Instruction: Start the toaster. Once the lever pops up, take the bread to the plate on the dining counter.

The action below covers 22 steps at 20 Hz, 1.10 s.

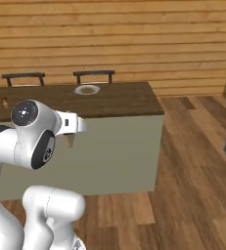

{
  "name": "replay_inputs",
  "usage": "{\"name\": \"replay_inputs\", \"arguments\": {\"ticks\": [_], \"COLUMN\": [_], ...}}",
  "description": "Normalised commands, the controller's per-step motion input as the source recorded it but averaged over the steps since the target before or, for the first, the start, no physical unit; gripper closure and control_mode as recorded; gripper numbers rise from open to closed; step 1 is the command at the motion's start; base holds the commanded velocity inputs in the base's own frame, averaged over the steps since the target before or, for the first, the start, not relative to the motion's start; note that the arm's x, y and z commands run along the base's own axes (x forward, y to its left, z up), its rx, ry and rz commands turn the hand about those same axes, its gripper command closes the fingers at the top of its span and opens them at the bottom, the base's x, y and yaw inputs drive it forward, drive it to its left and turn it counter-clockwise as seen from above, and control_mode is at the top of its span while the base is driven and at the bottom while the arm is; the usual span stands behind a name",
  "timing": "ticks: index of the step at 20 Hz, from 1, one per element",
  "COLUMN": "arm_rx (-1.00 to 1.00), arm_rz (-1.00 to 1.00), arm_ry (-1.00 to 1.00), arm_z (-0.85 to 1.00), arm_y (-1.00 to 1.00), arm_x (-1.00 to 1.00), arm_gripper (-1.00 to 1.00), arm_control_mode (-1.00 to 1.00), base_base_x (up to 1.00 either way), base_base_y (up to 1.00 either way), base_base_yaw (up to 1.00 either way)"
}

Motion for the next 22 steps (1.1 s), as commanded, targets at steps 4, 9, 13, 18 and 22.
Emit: {"name": "replay_inputs", "arguments": {"ticks": [4,9,13,18,22], "arm_rx": [0.00,0.00,0.00,0.00,0.00], "arm_rz": [0.00,0.00,0.00,0.00,0.00], "arm_ry": [0.00,0.00,0.00,0.00,0.00], "arm_z": [0.00,0.00,0.00,0.00,0.00], "arm_y": [0.00,0.00,0.00,0.00,0.00], "arm_x": [0.00,0.00,0.00,0.00,0.00], "arm_gripper": [1.00,1.00,1.00,1.00,1.00], "arm_control_mode": [1.00,1.00,1.00,1.00,1.00], "base_base_x": [0.90,0.87,0.82,0.72,0.52], "base_base_y": [-0.11,0.00,0.00,0.00,0.00], "base_base_yaw": [0.32,0.33,0.22,0.15,0.09]}}
